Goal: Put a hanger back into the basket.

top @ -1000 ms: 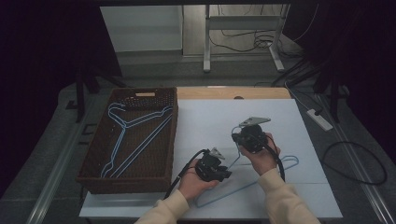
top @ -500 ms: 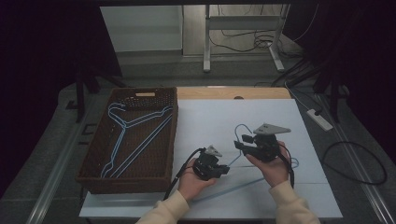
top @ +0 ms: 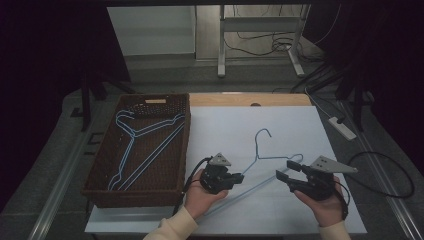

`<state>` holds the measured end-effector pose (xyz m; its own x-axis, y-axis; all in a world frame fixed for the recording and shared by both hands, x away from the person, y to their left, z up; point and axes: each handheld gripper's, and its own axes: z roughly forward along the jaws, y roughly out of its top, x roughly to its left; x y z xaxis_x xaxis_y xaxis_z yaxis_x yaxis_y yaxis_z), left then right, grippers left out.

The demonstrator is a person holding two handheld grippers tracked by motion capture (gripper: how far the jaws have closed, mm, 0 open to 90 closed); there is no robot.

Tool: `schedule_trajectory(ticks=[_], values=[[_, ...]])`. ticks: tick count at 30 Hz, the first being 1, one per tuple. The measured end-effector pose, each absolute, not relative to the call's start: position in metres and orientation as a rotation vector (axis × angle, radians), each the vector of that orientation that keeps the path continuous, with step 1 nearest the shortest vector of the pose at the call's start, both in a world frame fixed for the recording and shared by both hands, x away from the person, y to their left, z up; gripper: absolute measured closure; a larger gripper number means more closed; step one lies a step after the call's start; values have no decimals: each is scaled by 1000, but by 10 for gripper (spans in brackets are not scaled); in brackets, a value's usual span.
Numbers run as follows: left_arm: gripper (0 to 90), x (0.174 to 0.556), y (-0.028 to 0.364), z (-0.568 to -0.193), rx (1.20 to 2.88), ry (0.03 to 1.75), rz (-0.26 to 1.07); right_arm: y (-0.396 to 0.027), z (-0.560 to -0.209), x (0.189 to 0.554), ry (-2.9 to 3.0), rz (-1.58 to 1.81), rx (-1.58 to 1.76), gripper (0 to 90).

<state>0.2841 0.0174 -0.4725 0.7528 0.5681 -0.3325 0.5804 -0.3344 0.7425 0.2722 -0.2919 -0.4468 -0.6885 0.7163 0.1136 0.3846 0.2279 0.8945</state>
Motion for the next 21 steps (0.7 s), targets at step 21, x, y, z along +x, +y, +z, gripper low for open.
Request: schedule_trajectory(ticks=[21], values=[[869,266,122,-372,1809,854,157,-311,-475,277,2231,1360,1074,377]])
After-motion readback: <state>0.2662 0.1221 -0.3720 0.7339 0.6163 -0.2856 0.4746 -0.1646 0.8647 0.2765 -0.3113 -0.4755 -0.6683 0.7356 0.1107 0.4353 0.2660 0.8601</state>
